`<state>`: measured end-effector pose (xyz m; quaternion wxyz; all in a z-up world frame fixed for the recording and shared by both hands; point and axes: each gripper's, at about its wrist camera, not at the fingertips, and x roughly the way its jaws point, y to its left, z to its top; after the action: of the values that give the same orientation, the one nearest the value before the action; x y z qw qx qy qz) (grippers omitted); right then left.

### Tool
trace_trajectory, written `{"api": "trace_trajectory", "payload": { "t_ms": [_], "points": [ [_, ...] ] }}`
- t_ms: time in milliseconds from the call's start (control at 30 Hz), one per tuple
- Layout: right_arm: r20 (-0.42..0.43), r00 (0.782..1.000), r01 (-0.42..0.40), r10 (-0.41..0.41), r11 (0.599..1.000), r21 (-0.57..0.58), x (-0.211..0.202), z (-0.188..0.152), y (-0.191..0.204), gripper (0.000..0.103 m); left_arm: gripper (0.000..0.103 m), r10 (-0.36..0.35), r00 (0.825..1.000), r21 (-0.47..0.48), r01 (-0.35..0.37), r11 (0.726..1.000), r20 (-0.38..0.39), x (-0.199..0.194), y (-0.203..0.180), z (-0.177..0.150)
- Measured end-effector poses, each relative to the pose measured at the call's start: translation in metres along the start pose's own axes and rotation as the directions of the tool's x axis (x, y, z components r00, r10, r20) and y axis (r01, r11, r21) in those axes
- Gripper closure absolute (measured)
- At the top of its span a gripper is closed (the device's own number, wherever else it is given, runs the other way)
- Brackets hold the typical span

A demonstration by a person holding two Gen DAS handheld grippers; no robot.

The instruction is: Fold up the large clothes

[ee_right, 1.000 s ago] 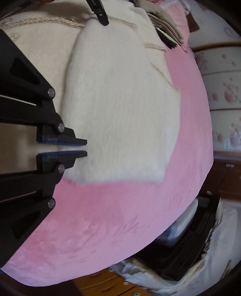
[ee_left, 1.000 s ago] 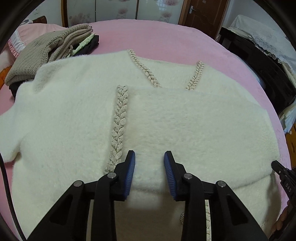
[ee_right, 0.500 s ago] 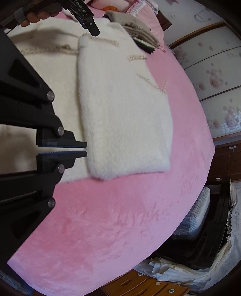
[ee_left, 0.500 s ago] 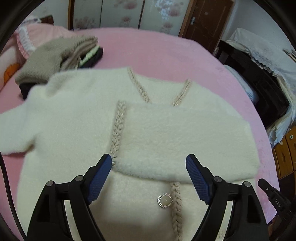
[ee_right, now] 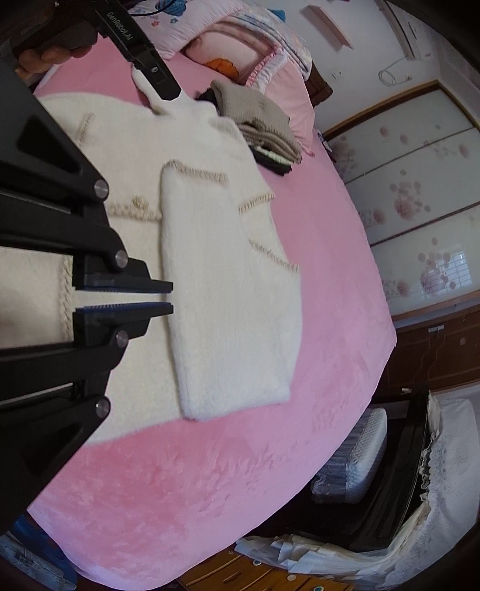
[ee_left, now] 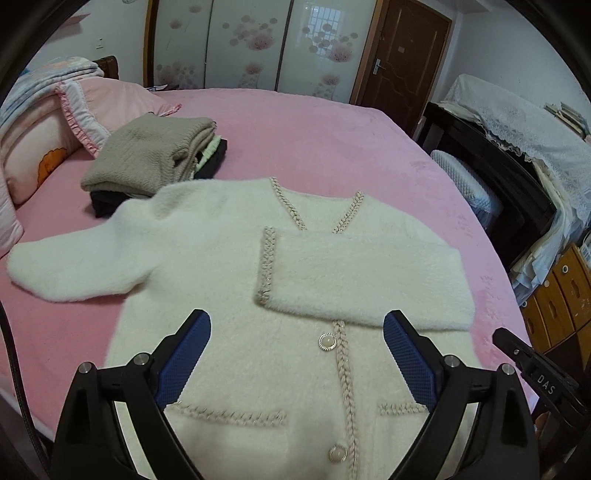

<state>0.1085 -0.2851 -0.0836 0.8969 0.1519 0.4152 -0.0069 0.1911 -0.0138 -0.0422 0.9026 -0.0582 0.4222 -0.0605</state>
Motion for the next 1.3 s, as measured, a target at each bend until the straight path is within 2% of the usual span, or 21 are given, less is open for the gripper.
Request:
{"api": "trace_trajectory", "payload": {
  "t_ms": [100, 467, 767, 933, 1300],
  "points": [
    [-0.001, 1.000, -0.030, 0.030, 0.999, -0.020, -0.012, -0.006, 0.020, 0.079, 0.009, 0.014, 1.000, -0.012, -0.014, 1.000, 0.011, -0.024, 0.013, -0.005],
    [0.004, 0.997, -0.080, 0.081, 0.986, -0.143, -0.038, -0.016, 0.099, 0.078, 0.009, 0.066, 0.995, -0.104, -0.058, 0.993, 0.074, -0.092, 0.091, -0.022],
    [0.018, 0.991, -0.124, 0.131, 0.968, -0.220, -0.042, -0.014, 0.174, 0.078, 0.009, 0.153, 0.984, -0.192, -0.132, 0.972, 0.096, -0.113, 0.176, -0.021],
    [0.016, 0.986, -0.153, 0.163, 0.953, -0.260, -0.029, -0.011, 0.221, 0.078, 0.009, 0.171, 0.980, -0.281, -0.136, 0.950, 0.105, -0.114, 0.233, -0.017],
    [-0.025, 0.979, -0.198, 0.201, 0.921, -0.336, 0.030, -0.007, 0.314, 0.078, 0.009, 0.267, 0.963, -0.452, -0.224, 0.863, 0.032, -0.072, 0.351, -0.013]
  ]
}}
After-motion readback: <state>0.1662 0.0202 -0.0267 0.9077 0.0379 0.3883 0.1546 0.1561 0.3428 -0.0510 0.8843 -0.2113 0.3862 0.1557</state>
